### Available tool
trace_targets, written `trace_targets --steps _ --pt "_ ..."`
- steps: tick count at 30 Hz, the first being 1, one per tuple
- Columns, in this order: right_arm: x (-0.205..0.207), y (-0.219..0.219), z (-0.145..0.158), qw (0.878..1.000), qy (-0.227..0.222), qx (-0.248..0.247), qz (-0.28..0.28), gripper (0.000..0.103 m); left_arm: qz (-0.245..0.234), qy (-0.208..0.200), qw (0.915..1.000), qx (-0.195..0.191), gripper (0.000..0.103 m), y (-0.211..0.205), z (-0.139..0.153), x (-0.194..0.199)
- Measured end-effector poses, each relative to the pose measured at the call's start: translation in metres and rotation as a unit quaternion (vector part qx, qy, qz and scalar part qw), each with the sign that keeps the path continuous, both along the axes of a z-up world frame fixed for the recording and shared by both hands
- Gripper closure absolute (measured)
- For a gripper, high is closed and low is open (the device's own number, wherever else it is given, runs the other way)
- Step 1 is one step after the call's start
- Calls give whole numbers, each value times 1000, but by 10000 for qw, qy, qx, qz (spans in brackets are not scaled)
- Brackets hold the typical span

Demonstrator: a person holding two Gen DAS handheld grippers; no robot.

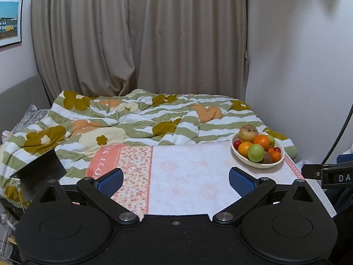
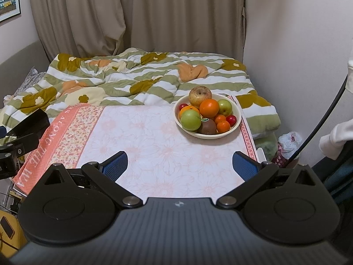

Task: Organize fruits

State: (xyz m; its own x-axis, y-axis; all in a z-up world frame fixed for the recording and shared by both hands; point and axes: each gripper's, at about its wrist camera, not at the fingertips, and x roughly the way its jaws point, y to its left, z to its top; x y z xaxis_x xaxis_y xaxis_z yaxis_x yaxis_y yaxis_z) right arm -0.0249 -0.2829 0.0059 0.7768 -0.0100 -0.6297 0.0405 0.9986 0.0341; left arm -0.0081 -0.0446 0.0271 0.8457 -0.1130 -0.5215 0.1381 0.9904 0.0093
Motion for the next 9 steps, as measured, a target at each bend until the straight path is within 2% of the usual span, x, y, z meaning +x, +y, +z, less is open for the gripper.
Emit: trace_targets --steps 9 --pt "-1 1 3 10000 22 36 -48 0 -27 -43 10000 -49 0 5 -1 1"
